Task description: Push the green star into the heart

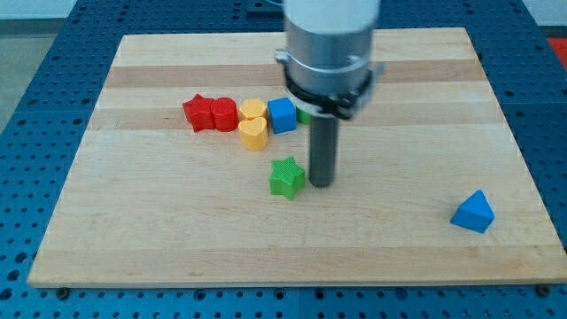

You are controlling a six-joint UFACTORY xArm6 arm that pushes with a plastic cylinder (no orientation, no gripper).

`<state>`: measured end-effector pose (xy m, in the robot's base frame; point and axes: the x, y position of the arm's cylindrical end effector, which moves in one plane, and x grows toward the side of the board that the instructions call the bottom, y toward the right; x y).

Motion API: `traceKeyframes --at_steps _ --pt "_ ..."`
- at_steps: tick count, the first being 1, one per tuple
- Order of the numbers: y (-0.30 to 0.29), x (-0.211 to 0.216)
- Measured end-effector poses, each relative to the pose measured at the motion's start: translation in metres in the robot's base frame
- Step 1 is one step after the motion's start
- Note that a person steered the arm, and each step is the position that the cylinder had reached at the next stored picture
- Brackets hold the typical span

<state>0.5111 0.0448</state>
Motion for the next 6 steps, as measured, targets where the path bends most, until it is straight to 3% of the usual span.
traceKeyframes --at_steps 1,2,6 --pt "0.003 0.016" --pt "-0.031 0.013" --pt "-0.075 -0.029"
